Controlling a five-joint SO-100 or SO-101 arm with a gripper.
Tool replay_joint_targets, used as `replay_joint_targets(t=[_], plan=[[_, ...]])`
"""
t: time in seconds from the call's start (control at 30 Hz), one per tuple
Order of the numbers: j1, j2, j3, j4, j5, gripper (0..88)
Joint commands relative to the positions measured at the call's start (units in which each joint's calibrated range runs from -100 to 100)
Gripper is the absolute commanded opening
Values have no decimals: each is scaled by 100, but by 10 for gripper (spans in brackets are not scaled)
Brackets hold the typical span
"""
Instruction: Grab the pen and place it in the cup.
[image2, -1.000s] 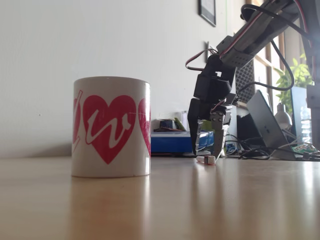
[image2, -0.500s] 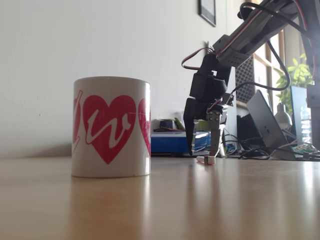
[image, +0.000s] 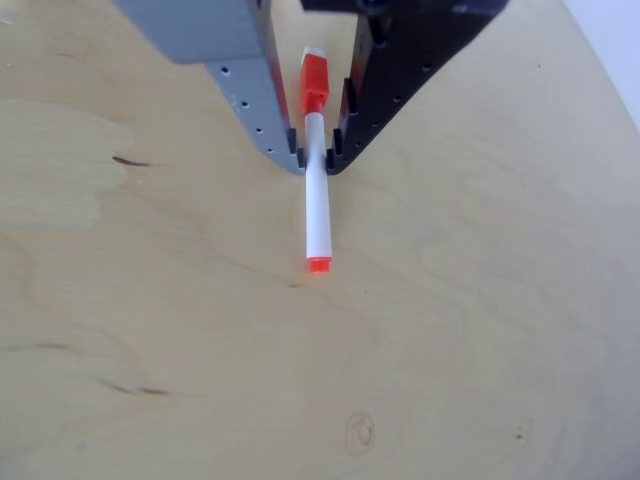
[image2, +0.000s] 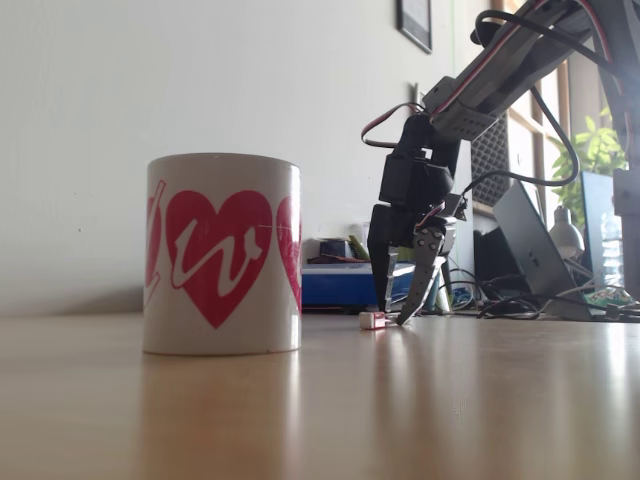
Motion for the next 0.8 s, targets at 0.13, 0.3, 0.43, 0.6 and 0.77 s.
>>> replay_joint_targets(t=[0.13,0.3,0.43,0.6,0.77], plan=[[-12,-42,-23,3,20,10],[-37,-66,-23,3,25,10],[-45,-241,-114,-49,256,10],[-29,-1494,-241,-384,876,10],[-96,-2739,-250,-814,1612,10]])
